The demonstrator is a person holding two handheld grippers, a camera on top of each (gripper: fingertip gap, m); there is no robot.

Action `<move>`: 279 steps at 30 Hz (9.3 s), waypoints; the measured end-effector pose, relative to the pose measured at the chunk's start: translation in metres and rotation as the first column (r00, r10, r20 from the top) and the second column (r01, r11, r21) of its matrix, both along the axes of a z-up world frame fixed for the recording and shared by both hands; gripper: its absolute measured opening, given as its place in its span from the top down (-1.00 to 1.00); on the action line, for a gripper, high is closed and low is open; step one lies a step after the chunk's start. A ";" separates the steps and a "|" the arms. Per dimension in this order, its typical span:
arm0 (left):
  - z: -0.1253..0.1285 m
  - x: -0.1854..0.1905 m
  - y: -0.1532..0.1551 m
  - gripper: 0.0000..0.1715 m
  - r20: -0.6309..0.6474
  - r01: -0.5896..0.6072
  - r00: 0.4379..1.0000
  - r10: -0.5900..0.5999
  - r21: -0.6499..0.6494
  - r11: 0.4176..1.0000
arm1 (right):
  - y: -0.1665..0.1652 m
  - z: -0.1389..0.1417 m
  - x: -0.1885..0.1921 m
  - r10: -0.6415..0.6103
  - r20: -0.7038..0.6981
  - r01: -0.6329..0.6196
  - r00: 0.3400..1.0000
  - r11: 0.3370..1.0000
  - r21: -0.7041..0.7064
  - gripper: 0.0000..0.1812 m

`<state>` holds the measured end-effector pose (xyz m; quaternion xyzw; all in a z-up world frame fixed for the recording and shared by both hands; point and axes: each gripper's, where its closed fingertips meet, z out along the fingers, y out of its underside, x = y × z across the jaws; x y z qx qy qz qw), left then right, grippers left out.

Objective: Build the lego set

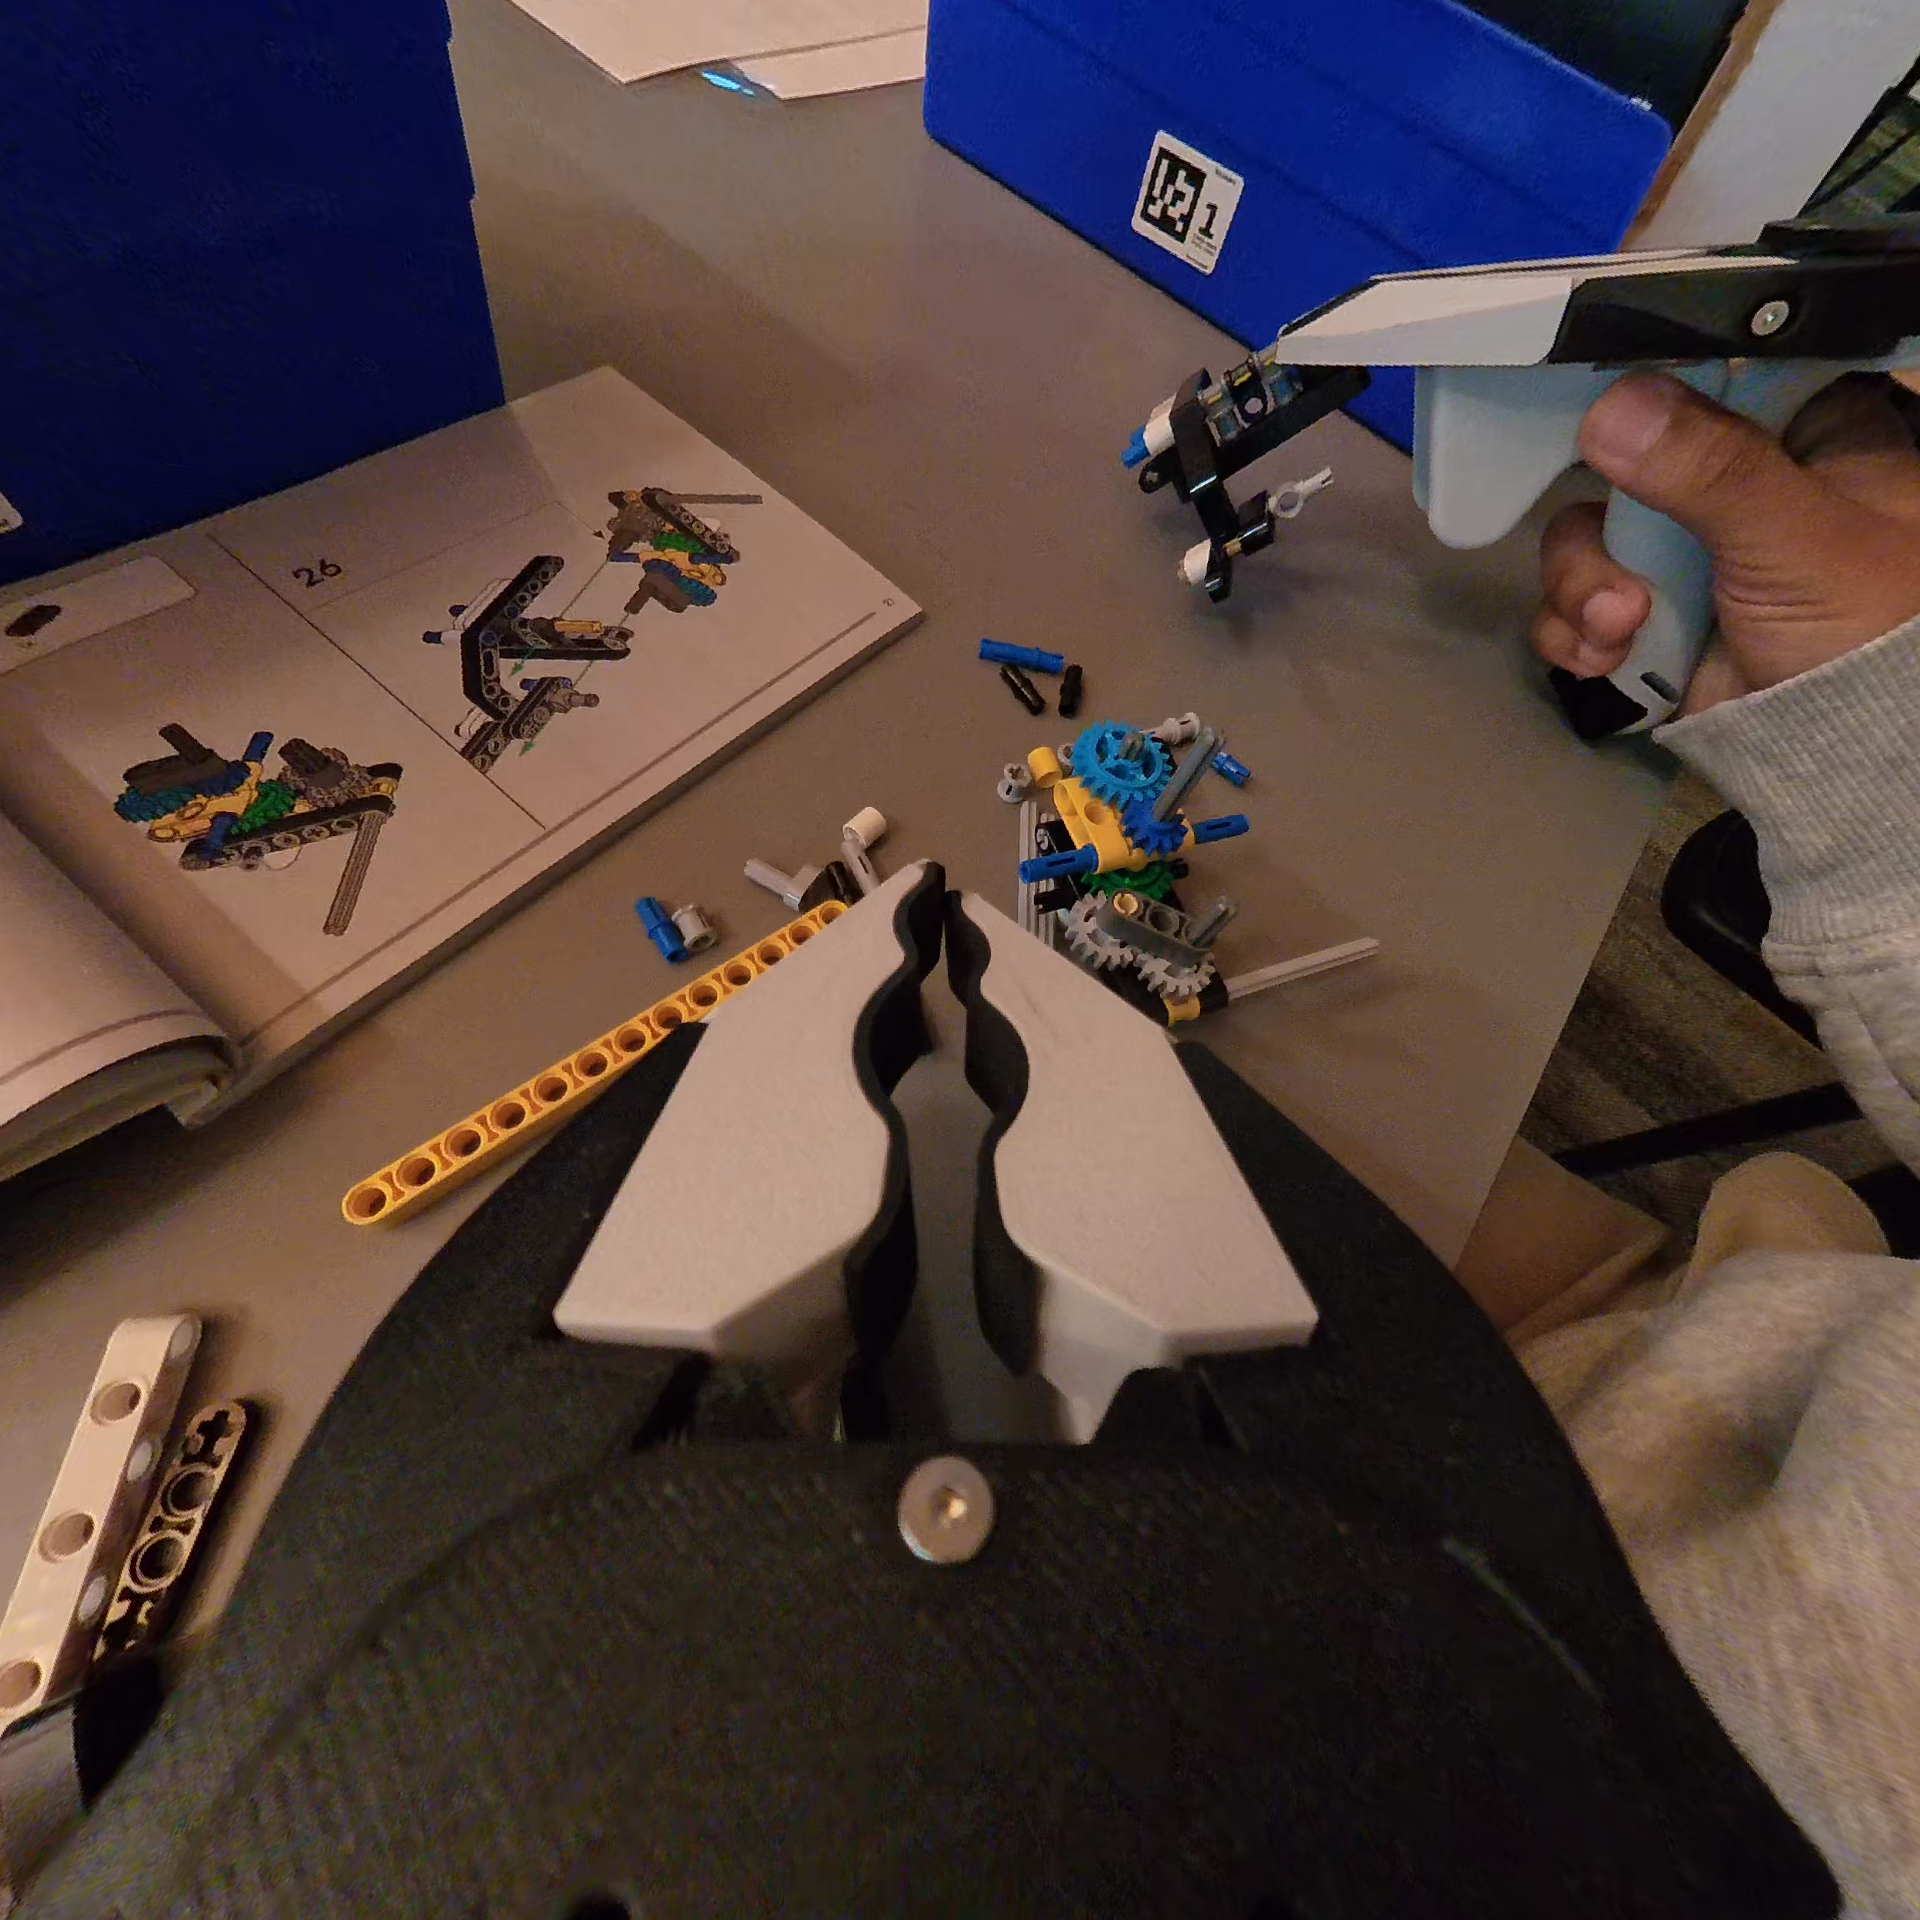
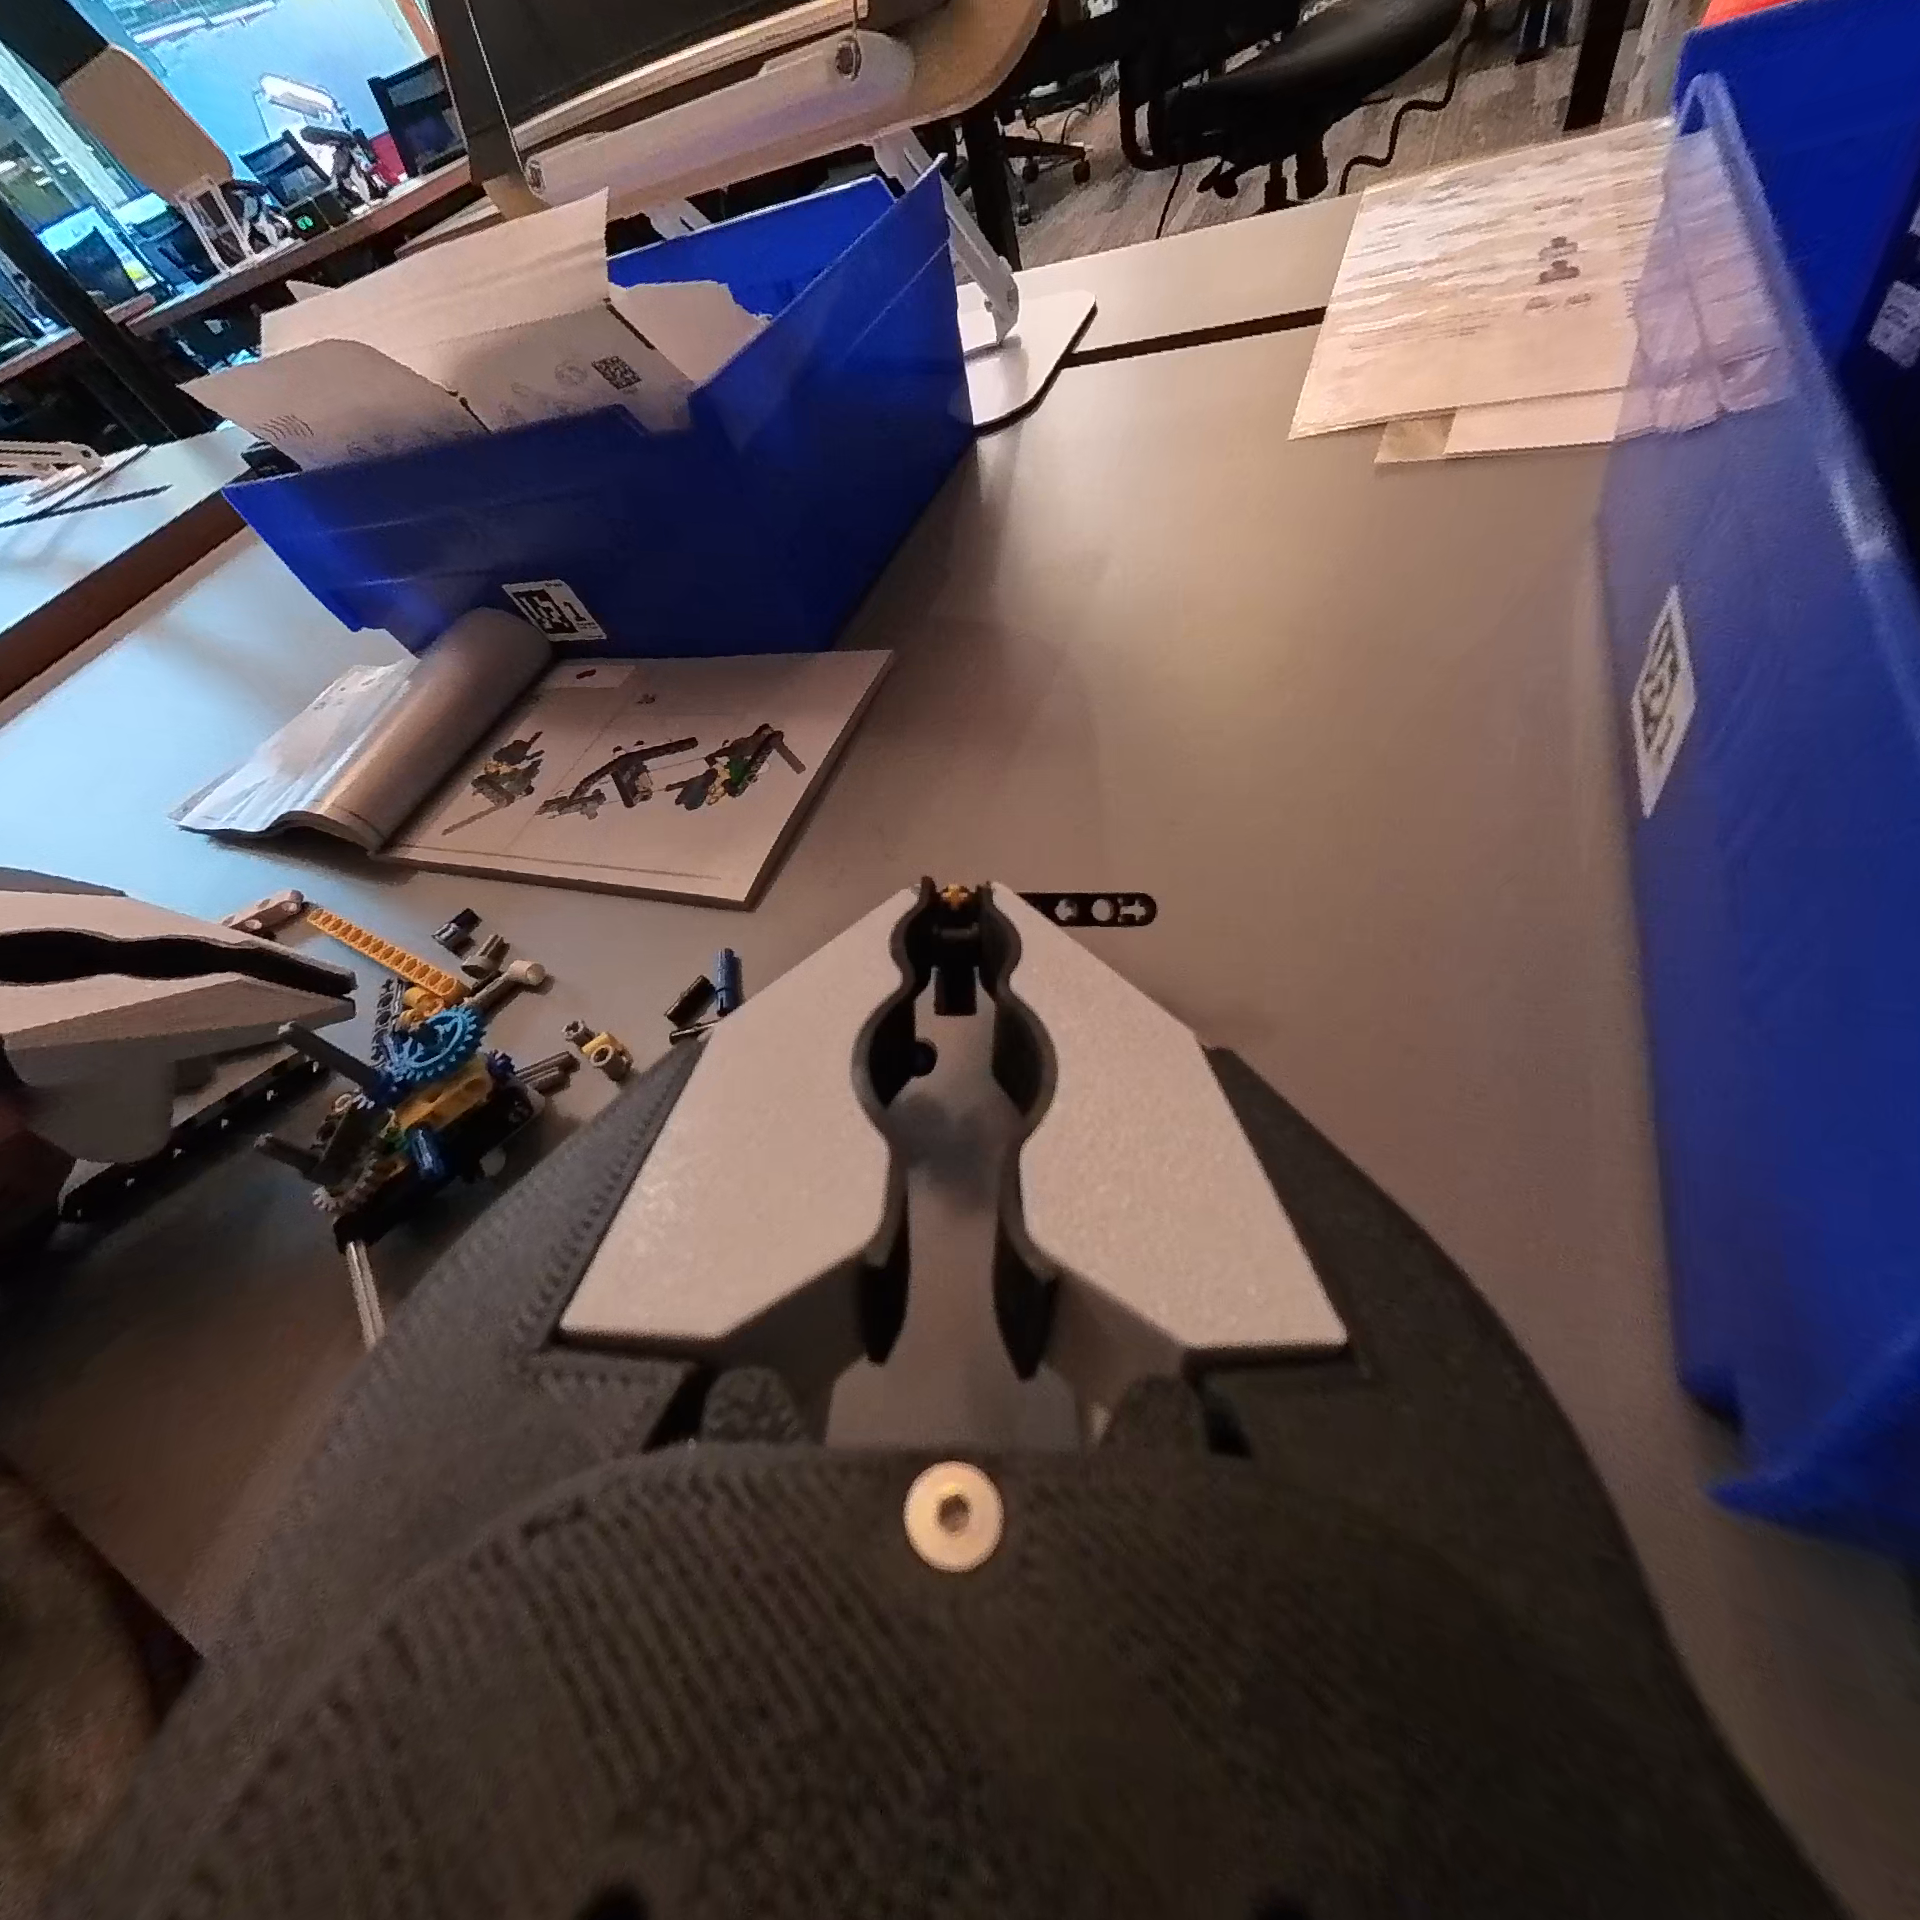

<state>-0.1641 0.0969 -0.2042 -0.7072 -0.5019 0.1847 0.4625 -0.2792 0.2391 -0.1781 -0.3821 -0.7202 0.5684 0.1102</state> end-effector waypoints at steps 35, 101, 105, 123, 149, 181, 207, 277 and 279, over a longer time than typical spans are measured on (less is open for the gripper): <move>-0.001 0.000 0.001 1.00 0.009 0.006 1.000 -0.006 0.003 1.000 | -0.001 -0.002 0.000 -0.006 -0.003 0.006 1.000 1.000 0.020 0.94; 0.041 0.038 0.041 0.84 0.127 0.065 0.935 -0.331 0.856 0.513 | -0.128 0.058 0.147 0.472 -0.576 -0.452 0.667 0.871 0.191 0.94; 0.043 0.033 0.033 0.94 0.119 0.042 0.953 -0.280 0.860 0.508 | -0.126 0.060 0.145 0.451 -0.582 -0.440 0.677 0.882 0.171 0.92; 0.055 0.021 0.000 0.95 -0.298 0.007 0.953 0.043 0.165 0.986 | -0.130 0.038 0.133 0.464 -0.401 -0.443 0.790 0.884 0.151 0.66; 0.054 0.026 0.015 0.80 -0.275 0.081 0.961 -0.015 0.230 0.970 | -0.121 0.042 0.120 0.407 -0.421 -0.390 0.811 0.912 0.130 0.94; 0.052 0.027 0.018 0.69 -0.270 0.114 0.962 -0.047 0.237 0.965 | -0.117 0.046 0.115 0.382 -0.421 -0.382 0.822 0.920 0.089 0.94; 0.046 0.033 0.033 0.49 -0.250 0.176 0.960 -0.124 0.198 0.964 | -0.118 0.051 0.113 0.404 -0.139 -0.427 0.904 0.860 -0.278 0.94; 0.065 0.035 0.025 0.72 -0.379 0.157 0.923 -0.071 0.201 0.967 | -0.123 0.038 0.118 0.543 0.183 -0.373 0.819 0.748 -0.549 0.88; 0.066 0.035 0.024 0.72 -0.378 0.156 0.923 -0.068 0.208 0.966 | -0.123 0.038 0.118 0.545 0.183 -0.374 0.818 0.746 -0.550 0.87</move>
